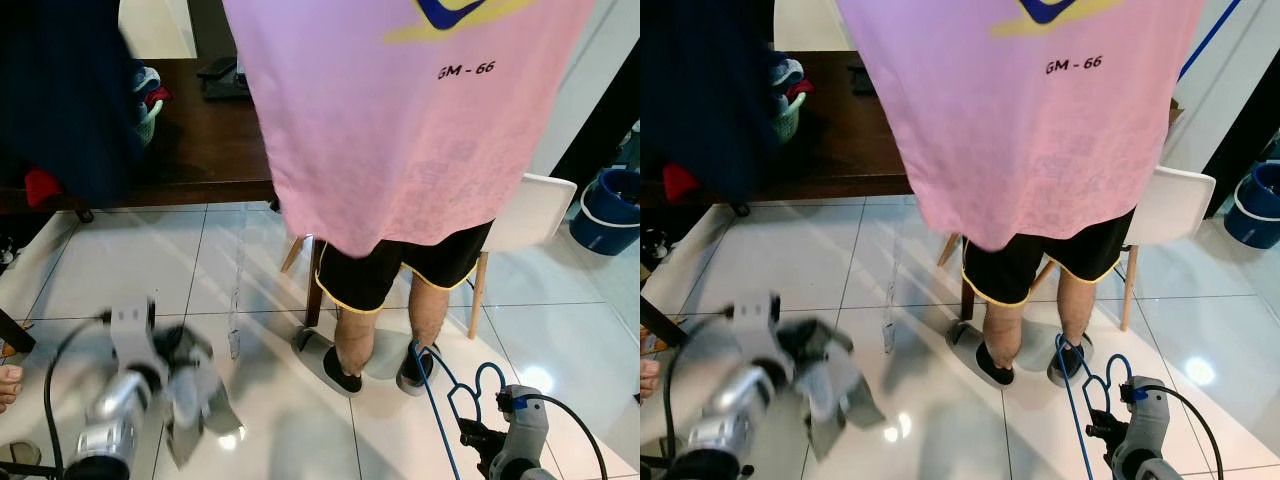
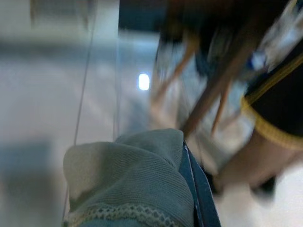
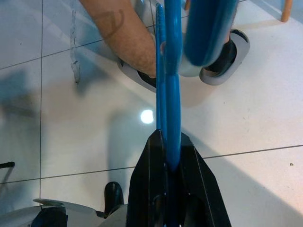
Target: Hang hanger
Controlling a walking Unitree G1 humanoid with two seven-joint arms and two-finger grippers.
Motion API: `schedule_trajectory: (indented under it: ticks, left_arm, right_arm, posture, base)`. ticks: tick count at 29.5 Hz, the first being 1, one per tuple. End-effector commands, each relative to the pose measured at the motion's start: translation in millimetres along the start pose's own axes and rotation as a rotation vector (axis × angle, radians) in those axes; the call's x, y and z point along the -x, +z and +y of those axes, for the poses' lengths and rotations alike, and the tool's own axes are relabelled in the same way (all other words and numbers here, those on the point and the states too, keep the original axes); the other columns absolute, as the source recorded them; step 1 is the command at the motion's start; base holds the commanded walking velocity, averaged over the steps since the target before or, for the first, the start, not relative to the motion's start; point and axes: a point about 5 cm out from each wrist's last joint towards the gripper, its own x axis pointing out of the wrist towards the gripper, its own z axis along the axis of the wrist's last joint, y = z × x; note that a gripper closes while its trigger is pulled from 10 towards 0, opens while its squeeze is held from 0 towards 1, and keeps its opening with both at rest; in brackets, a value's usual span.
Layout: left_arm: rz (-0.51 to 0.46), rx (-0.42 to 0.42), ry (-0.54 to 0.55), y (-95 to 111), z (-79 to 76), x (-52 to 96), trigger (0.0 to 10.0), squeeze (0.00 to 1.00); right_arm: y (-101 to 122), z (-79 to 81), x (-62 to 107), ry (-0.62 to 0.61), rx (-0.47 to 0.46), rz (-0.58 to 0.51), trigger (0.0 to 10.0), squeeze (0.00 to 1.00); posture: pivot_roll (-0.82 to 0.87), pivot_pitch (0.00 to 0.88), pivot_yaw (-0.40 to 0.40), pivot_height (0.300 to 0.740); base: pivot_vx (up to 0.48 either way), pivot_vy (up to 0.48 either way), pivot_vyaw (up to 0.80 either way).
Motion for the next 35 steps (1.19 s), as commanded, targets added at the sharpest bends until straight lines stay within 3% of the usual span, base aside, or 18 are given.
schedule_trajectory:
  ticks: [1, 2, 8, 13, 14, 17, 20, 22, 28, 31, 33, 34, 35]
  left_arm:
    - [-0.048, -0.027, 0.011, 17.0, 2.6, -3.6, 10.0, 0.00]
    - [-0.083, -0.035, 0.003, 27.3, -1.2, -7.5, 10.0, 0.00]
    - [-0.134, -0.047, -0.030, 40.9, -14.9, -11.4, 10.0, 0.00]
    - [-0.116, -0.040, -0.026, 33.0, -25.5, -4.0, 10.0, 0.00]
    - [-0.116, -0.040, -0.026, 33.0, -25.5, -4.0, 10.0, 0.00]
    - [-0.131, -0.049, -0.022, 37.7, -30.9, -0.8, 10.0, 0.00]
    - [-0.144, -0.067, -0.023, 41.4, -33.5, 0.4, 10.0, 0.00]
    - [-0.167, -0.105, -0.046, 49.1, -40.8, 2.9, 10.0, 0.00]
    - [-0.192, -0.119, -0.064, 58.5, -45.9, 4.7, 10.0, 0.00]
    - [-0.278, -0.139, -0.071, 86.5, -47.8, 4.9, 10.0, 0.00]
    - [-0.278, -0.139, -0.071, 86.5, -47.8, 4.9, 10.0, 0.00]
    - [-0.344, -0.156, -0.058, 107.8, -47.4, 4.2, 10.0, 0.00]
    - [-0.372, -0.162, -0.050, 116.5, -47.3, 3.7, 10.0, 0.00]
  right_arm:
    - [-3.0, -3.1, 2.9, -0.010, 0.000, 0.005, 10.0, 0.00]
    - [-2.3, -2.5, 2.7, -0.008, 0.005, -0.001, 10.0, 0.00]
    - [-0.4, 1.4, 2.2, 0.019, 0.034, -0.020, 10.0, 0.00]
    - [23.9, 22.2, 2.6, 0.246, 0.077, -0.115, 10.0, 0.00]
    - [23.9, 22.2, 2.6, 0.246, 0.077, -0.115, 10.0, 0.00]
    - [48.2, 32.8, 8.9, 0.390, 0.088, -0.186, 10.0, 0.00]
    - [60.4, 37.6, 13.1, 0.451, 0.088, -0.222, 10.0, 0.00]
    - [79.1, 44.2, 23.1, 0.558, 0.118, -0.254, 10.0, 0.00]
    - [86.7, 47.9, 40.7, 0.692, 0.201, -0.215, 10.0, 0.00]
    - [104.6, 62.7, 68.6, 0.871, 0.250, -0.224, 10.0, 0.00]
    - [104.6, 62.7, 68.6, 0.871, 0.250, -0.224, 10.0, 0.00]
    - [124.0, 72.7, 75.9, 0.910, 0.271, -0.290, 10.0, 0.00]
    - [132.7, 76.8, 76.6, 0.911, 0.281, -0.325, 10.0, 0.00]
  posture:
    - [0.07, 0.140, -0.026, 0.740]
    - [0.07, 0.140, -0.024, 0.740]
    - [0.07, 0.135, -0.021, 0.740]
    - [0.06, 0.132, -0.020, 0.740]
    - [0.06, 0.132, -0.020, 0.740]
    - [0.07, 0.132, -0.024, 0.740]
    - [0.07, 0.132, -0.024, 0.740]
    - [0.07, 0.130, -0.026, 0.740]
    - [0.07, 0.132, -0.028, 0.740]
    - [0.08, 0.130, -0.030, 0.740]
    - [0.08, 0.130, -0.030, 0.740]
    - [0.07, 0.128, -0.028, 0.740]
    - [0.07, 0.128, -0.028, 0.740]
  base:
    - [0.000, 0.000, 0.00]
    - [0.000, 0.000, 0.00]
    - [0.000, 0.000, 0.00]
    - [0.000, 0.000, 0.00]
    - [0.000, 0.000, 0.00]
    - [0.000, 0.000, 0.00]
    - [0.000, 0.000, 0.00]
    - [0.000, 0.000, 0.00]
    - [0.000, 0.000, 0.00]
    - [0.000, 0.000, 0.00]
    - [0.000, 0.000, 0.00]
    - [0.000, 0.000, 0.00]
    - [0.000, 0.000, 0.00]
